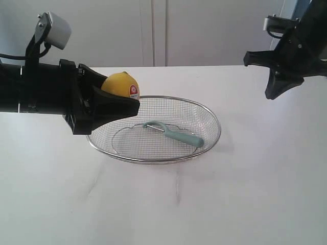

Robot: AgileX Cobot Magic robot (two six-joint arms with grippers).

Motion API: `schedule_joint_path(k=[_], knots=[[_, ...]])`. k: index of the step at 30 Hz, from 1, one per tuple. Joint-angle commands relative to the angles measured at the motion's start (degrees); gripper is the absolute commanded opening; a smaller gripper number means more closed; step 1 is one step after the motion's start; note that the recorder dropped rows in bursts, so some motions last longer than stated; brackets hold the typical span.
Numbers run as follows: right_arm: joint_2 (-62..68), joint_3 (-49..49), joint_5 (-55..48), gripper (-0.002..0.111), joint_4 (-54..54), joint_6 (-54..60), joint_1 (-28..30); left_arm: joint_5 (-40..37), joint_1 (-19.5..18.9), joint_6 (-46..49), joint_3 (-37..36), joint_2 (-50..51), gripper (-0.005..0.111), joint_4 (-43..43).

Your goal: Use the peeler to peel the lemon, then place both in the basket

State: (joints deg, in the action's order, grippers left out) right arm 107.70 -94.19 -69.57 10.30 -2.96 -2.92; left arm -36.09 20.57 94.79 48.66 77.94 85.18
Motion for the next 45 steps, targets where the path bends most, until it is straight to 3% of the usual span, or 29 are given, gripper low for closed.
schedule_joint_path(k=[1,21,28,35,45], knots=[[-0.8,-0.4,-0.4,0.000,-0.6,-0.4,1.1,-1.0,0.1,0.1,0.0,-0.3,0.000,1.4],[-0.8,-0.4,-0.4,0.000,-0.5,-0.4,1.1,0.5,0.1,0.0,0.0,-0.3,0.000,1.2],[-0.8,-0.4,-0.4,0.000,-0.5,-0.4,1.1,4.2,0.1,-4.4,0.0,-0.3,0.000,-4.2],[-0.8,-0.4,-0.4,0.000,-0.5,-0.4,1.1,10.3,0.1,-17.4,0.6,-0.3,0.000,-17.2],[-0.8,-0.4,-0.4,0.000,-0.3,-0.4,1.1,5.2,1.1,-46.9,10.4,-0.3,0.000,-47.5]])
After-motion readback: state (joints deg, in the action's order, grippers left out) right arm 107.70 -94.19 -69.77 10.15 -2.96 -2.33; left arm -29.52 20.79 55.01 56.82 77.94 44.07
